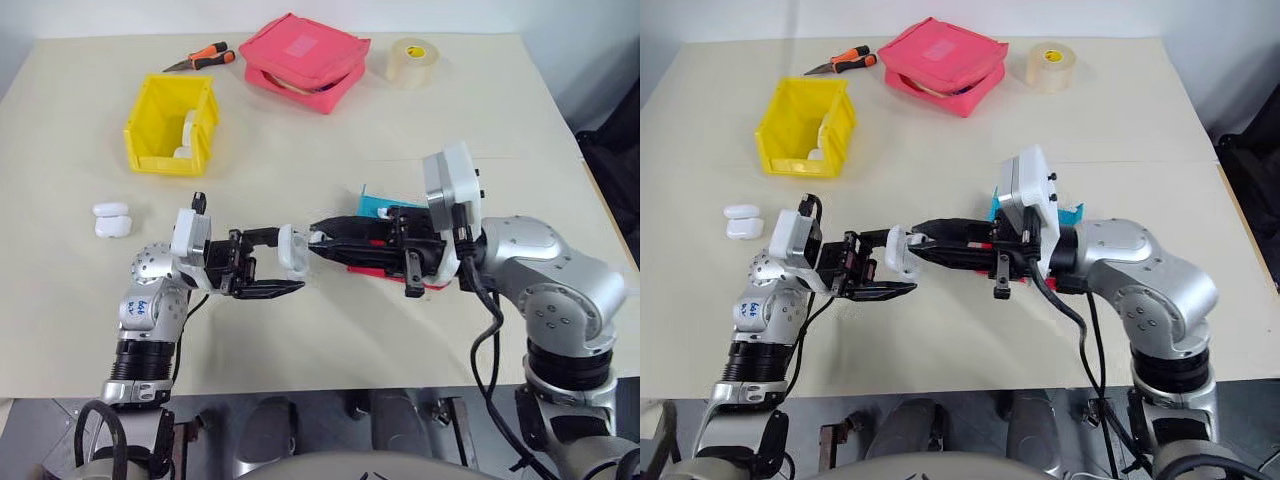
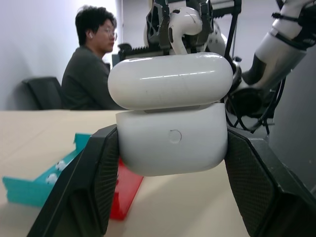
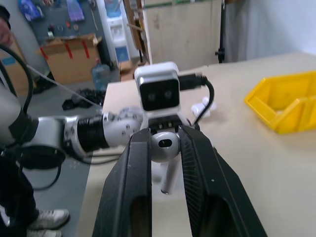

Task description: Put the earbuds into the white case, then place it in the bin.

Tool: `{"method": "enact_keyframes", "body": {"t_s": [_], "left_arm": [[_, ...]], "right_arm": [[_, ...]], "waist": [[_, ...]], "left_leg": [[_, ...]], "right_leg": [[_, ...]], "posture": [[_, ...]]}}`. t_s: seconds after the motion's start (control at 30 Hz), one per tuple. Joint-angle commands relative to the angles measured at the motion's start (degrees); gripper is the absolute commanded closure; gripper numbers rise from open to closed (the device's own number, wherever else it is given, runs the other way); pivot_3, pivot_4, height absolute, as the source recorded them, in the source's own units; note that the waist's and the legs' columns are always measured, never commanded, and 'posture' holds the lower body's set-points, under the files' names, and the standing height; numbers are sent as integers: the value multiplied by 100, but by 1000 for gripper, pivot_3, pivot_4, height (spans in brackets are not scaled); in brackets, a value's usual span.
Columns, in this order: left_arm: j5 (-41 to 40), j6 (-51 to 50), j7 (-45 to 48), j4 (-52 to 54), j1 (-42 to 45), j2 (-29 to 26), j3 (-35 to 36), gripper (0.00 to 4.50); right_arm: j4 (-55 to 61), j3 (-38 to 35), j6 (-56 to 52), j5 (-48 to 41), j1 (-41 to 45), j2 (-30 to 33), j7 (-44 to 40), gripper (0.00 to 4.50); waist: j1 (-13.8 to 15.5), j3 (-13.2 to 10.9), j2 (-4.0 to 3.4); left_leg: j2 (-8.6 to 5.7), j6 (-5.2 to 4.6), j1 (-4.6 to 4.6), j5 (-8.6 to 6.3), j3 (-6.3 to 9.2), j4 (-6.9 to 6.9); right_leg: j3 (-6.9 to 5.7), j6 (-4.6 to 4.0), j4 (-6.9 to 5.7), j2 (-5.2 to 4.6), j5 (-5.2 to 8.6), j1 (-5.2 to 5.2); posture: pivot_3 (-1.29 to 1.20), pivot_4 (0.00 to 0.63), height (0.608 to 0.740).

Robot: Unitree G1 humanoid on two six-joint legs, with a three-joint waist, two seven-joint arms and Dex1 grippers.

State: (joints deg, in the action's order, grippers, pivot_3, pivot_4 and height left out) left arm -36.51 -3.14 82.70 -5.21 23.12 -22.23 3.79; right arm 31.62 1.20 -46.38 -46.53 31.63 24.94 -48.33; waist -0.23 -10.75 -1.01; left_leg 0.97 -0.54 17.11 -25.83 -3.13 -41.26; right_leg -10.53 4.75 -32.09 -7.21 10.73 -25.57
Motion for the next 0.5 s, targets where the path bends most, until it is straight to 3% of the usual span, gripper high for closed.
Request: {"method": "enact_keyframes", "body": {"t_s": [0.03,0.5], "left_arm": [[-254,77,100,99,53,76,122,1707],[-594,0,238,155,160,188,228,1707]], "right_arm": [[-174,235,504,231,130,-203,-36,4056],[-938,830,1549,913,3,-672,-200,4056]], "waist": [[-5,0,0],[-7,0,0]], "left_leg": [[1,0,0,0,-1,0],[2,0,-4,0,-3,-1]], "right_leg": [[0,0,0,1,0,0],[0,0,0,3,0,-1]], "posture": [[0,150,740],[0,150,740]]}}
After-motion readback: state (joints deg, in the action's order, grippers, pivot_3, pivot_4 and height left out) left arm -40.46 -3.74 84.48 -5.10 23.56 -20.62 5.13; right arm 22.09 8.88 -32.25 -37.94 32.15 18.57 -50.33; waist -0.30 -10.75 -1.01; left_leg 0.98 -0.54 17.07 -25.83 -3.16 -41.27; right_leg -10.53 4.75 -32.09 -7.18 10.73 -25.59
